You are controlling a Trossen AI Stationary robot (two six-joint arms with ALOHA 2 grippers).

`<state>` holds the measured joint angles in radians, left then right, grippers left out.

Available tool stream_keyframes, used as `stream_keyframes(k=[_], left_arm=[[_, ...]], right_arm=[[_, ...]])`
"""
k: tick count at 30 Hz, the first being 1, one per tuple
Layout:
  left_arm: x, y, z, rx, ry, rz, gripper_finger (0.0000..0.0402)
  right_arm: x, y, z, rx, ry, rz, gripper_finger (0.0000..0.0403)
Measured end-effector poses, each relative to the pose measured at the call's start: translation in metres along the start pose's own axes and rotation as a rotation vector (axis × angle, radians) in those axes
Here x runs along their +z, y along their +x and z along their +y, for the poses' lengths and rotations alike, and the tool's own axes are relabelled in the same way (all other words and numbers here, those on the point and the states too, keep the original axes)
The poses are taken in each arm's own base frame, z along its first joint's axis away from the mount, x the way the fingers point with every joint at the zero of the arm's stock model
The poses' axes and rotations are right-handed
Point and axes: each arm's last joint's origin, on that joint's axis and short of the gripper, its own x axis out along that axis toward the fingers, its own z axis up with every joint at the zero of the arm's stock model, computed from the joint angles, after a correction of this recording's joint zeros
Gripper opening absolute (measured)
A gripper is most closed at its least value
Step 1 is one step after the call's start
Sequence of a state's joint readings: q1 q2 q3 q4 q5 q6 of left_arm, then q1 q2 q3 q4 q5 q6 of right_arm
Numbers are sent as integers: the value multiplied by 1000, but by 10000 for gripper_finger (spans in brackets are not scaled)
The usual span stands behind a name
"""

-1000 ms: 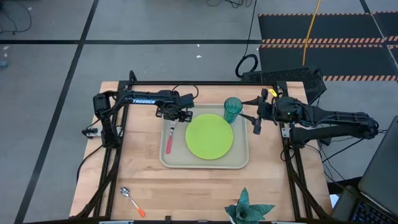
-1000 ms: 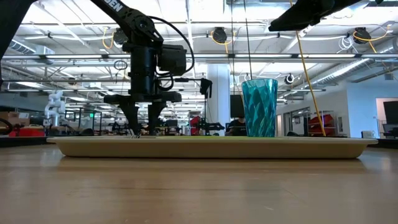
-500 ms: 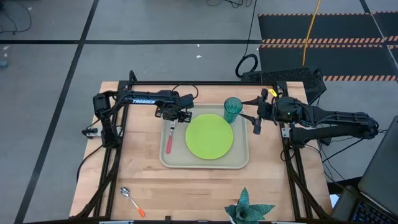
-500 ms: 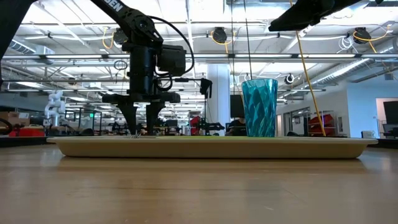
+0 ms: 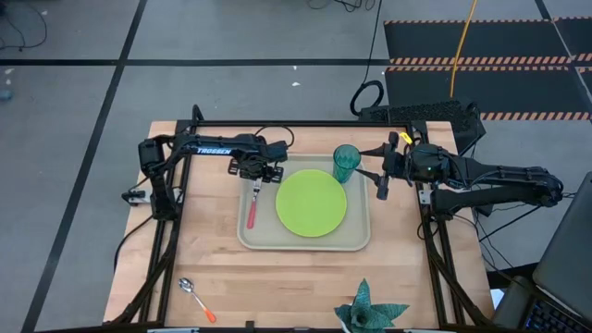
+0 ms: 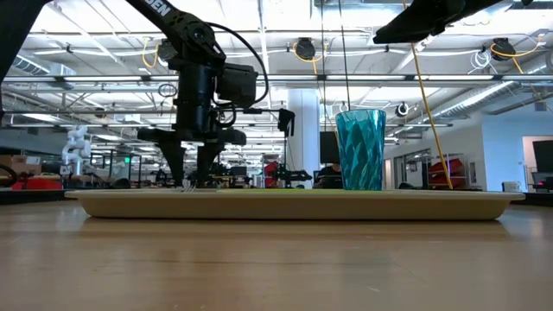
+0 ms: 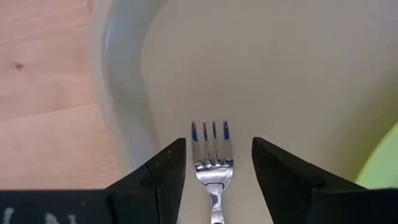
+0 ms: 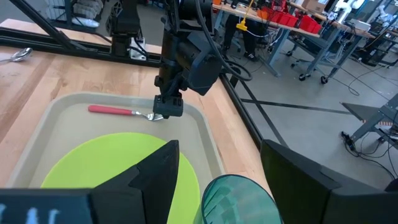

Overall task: Pick and place plate/cup/fork/spoon on tray
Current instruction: Put the orange spoon on the light brown serving tray to the left of the light green plate

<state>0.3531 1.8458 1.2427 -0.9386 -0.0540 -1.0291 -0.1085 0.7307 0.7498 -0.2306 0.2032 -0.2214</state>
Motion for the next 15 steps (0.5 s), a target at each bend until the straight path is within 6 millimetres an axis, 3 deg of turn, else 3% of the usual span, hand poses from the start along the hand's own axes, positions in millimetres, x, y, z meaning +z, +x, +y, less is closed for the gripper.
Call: stream_keyframes(k=[9,15], left_arm=[[-2,-8,-1,-17,35,-11,186],[-13,-41,4,-26,43,-19,186]], right_arm=[[0,0,0,0,0,0,219],[-1,0,0,2,-2,10,219]])
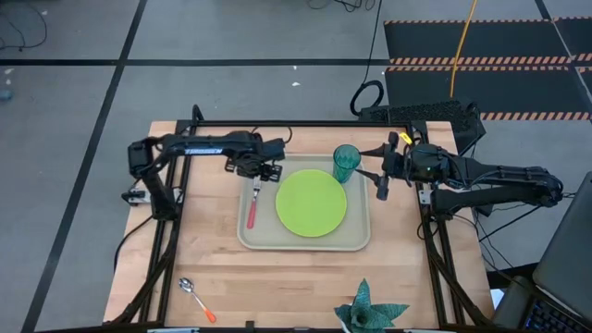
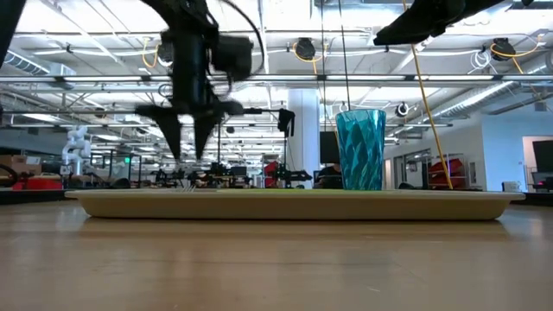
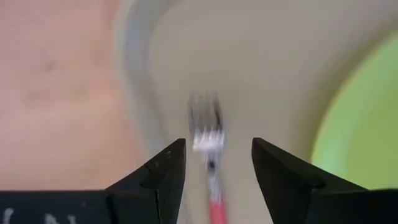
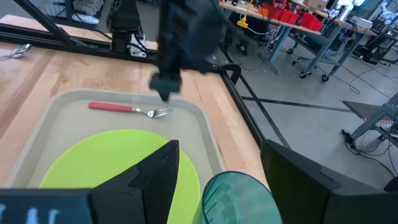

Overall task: Pick and place plate/cup/fork/spoon on tray
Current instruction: Put the orange spoon on the light brown serving tray to the left of the light green plate

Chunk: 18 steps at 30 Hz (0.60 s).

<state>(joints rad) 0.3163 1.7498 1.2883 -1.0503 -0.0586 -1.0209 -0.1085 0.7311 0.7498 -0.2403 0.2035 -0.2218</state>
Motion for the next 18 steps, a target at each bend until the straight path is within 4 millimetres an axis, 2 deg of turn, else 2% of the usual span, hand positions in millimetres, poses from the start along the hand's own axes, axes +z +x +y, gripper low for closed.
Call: stream_keyframes(k=[5,11,18], left_arm=[[-38,-26,-9,-43,14,6,186],[-112,-39,-24,-62,84,110,186],[-196,-45,-25,-15,-41,125,186]], right_arm=[[-2,0,0,3,-3,17,219],[-3,0,1,7,-4,34,219],[-2,0,0,3,23,15,219]])
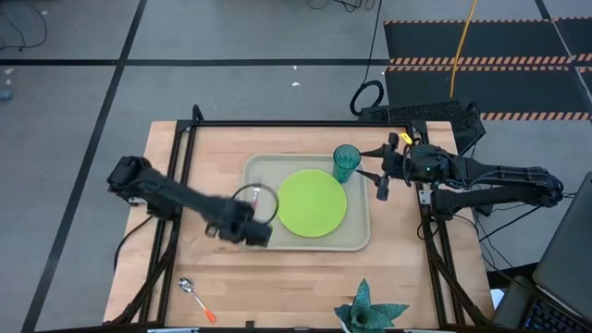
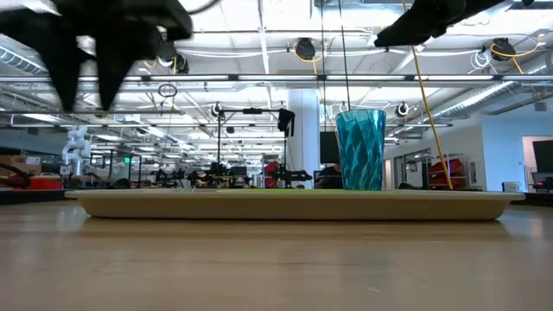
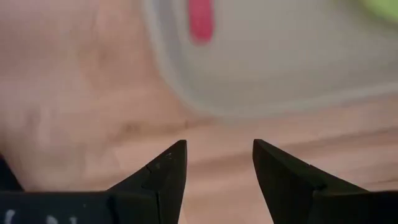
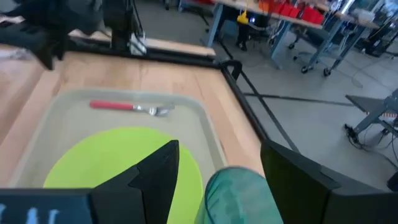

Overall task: Pick and place plate/cup/fork/spoon on tray
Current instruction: Put the orange spoon on the light brown serving tray to the left of the light green plate

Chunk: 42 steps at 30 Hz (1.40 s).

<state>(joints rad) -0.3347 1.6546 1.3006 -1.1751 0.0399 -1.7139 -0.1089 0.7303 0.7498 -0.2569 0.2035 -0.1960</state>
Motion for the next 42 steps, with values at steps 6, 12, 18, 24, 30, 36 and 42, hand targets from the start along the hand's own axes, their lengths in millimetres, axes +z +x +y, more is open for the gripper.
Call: stream_keyframes(k=[6,12,18,24,30,36,42], left_arm=[[-44,2,10,7,-176,0,186],[-80,12,10,-26,-312,42,186],[-125,38,5,-9,-407,178,186],[-155,59,6,65,-410,287,186],[-165,62,22,109,-361,206,186],[-179,69,37,172,-400,158,186],[-198,74,67,268,-451,63,186]], right_arm=[[10,-1,-2,-10,-26,-108,219],[15,-1,1,95,-33,-170,219],[6,2,3,96,-36,-154,219],[7,3,3,93,-27,-175,219],[9,2,2,92,19,-199,219],[14,1,1,82,26,-249,219],[14,1,1,84,33,-249,219]])
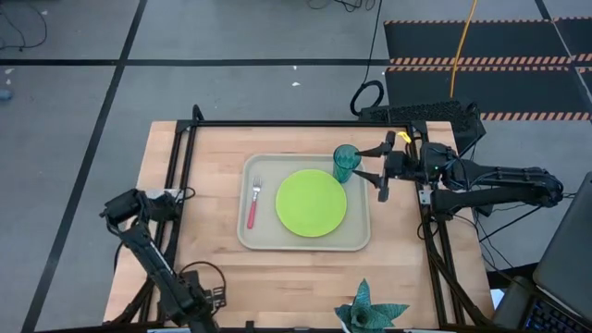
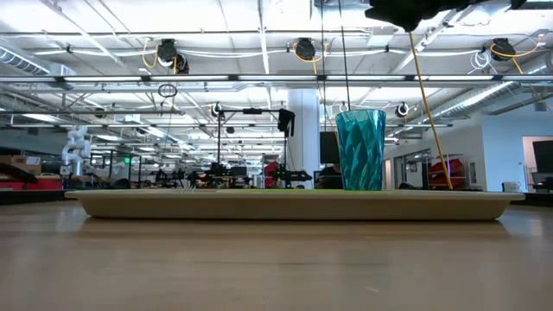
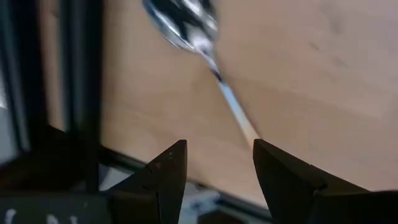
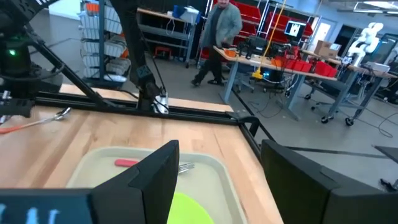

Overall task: Pick and place plate/cup/fork/spoon on tray
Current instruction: Put the orange spoon on the light brown serving tray to the left of the light green plate

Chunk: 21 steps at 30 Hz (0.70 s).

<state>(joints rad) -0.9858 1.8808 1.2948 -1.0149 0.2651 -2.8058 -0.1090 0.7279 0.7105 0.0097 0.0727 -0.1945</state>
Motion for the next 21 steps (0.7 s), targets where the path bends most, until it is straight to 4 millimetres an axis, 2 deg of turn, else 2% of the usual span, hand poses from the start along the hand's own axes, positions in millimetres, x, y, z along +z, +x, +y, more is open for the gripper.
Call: stream_keyframes(k=[6,11,16,21], left_arm=[[7,0,2,-31,-30,-93,186],[9,9,-10,-159,-11,-178,186],[6,28,-16,-102,-81,-207,186],[4,29,-10,-61,-171,-197,186]], right_arm=[[-2,1,0,4,28,18,219],[-5,0,1,10,28,50,219],[-6,0,1,13,59,61,219],[-7,0,3,59,67,69,219]])
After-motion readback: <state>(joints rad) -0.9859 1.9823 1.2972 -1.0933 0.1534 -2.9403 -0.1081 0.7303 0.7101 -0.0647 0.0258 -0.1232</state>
